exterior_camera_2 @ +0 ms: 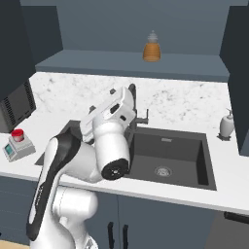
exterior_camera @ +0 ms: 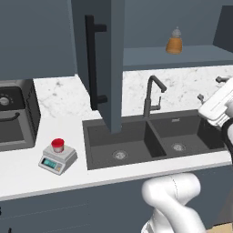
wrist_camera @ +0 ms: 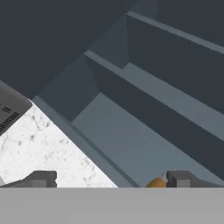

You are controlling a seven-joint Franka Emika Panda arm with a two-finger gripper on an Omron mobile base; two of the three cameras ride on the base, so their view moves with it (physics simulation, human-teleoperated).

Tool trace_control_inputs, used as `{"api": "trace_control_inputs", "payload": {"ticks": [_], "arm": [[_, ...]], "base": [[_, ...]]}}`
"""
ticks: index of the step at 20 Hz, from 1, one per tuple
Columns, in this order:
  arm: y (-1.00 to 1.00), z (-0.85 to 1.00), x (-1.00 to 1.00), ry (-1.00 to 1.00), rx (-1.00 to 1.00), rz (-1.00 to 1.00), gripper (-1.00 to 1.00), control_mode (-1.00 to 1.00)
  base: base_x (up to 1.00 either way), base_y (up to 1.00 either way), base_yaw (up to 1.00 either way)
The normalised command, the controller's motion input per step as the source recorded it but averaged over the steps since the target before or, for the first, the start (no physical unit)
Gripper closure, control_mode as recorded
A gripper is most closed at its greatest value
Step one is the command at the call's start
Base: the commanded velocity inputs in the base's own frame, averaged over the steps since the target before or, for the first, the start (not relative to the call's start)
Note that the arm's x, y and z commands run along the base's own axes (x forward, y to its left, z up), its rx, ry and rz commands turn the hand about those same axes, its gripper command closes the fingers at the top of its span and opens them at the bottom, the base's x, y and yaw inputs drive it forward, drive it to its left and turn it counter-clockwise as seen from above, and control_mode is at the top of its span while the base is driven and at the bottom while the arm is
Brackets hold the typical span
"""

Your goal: Pick the jam and place it on the digital scale for weighing, and close the cabinet.

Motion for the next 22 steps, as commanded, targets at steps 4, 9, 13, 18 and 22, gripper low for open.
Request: {"api": "trace_control_inputs", "payload": {"ticks": [4, 9, 13, 18, 22], "arm": [[-0.87, 0.00, -0.60, -0.01, 0.06, -0.15, -1.00, -1.00], [-0.92, 0.00, -0.45, -0.09, 0.10, -0.05, -1.00, -1.00], [-0.90, 0.00, -0.39, -0.21, 0.13, 0.01, -1.00, -1.00], [-0.83, -0.01, -0.41, -0.30, 0.07, 0.06, -1.00, -1.00], [-0.36, -0.22, -0.28, -0.44, 0.00, 0.07, -1.00, -1.00]], "base": [[0.00, 0.00, 0.00], [0.00, 0.00, 0.00], [0.00, 0.00, 0.00], [0.00, 0.00, 0.00], [0.00, 0.00, 0.00]]}}
